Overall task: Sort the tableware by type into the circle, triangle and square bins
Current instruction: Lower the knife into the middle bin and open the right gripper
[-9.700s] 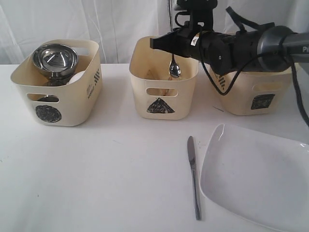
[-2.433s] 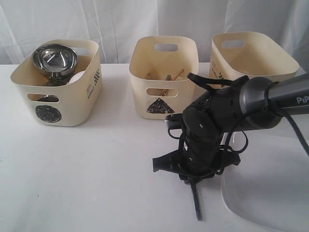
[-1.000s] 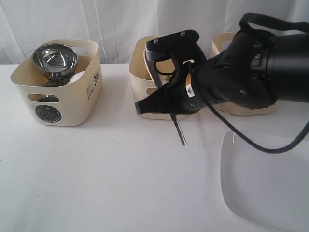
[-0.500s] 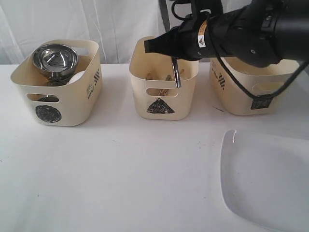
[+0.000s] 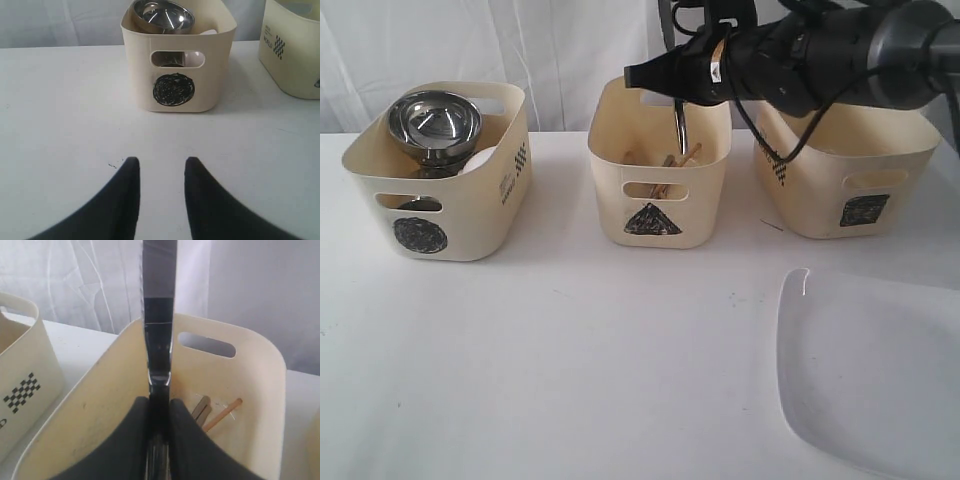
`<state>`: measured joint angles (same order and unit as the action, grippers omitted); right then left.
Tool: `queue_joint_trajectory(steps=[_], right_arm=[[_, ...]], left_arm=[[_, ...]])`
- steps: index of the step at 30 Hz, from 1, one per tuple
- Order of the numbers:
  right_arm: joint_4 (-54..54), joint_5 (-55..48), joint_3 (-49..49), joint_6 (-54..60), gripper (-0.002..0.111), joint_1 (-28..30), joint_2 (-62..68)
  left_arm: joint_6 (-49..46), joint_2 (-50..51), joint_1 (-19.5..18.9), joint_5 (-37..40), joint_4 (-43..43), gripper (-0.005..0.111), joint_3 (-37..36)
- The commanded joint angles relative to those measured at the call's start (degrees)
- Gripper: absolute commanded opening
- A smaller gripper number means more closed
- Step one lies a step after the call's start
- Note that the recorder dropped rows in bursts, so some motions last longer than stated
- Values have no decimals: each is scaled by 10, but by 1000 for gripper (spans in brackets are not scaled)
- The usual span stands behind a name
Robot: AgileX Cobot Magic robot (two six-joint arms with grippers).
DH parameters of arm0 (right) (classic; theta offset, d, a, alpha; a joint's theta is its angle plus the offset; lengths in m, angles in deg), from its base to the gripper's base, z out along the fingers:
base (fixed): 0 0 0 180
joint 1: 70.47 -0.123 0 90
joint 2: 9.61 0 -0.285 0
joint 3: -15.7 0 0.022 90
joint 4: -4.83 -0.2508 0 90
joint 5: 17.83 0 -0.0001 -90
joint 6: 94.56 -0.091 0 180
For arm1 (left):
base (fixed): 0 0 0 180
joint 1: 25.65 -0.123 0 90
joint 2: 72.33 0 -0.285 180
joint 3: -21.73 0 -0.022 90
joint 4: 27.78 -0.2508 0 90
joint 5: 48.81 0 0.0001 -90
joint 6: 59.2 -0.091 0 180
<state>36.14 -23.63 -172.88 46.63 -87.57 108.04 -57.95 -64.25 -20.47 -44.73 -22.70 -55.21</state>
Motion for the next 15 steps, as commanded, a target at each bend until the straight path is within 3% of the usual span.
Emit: queue_joint_trajectory(steps=[1, 9, 15], right_arm=[[6, 16, -48, -2, 0, 11, 41], [6, 8, -109, -2, 3, 12, 106], [6, 16, -115, -2, 30, 12, 115]], left_arm=[[1, -3, 2, 2, 4, 36, -3], [1, -3, 2, 2, 4, 36, -3], [1, -3, 2, 2, 4, 36, -3]])
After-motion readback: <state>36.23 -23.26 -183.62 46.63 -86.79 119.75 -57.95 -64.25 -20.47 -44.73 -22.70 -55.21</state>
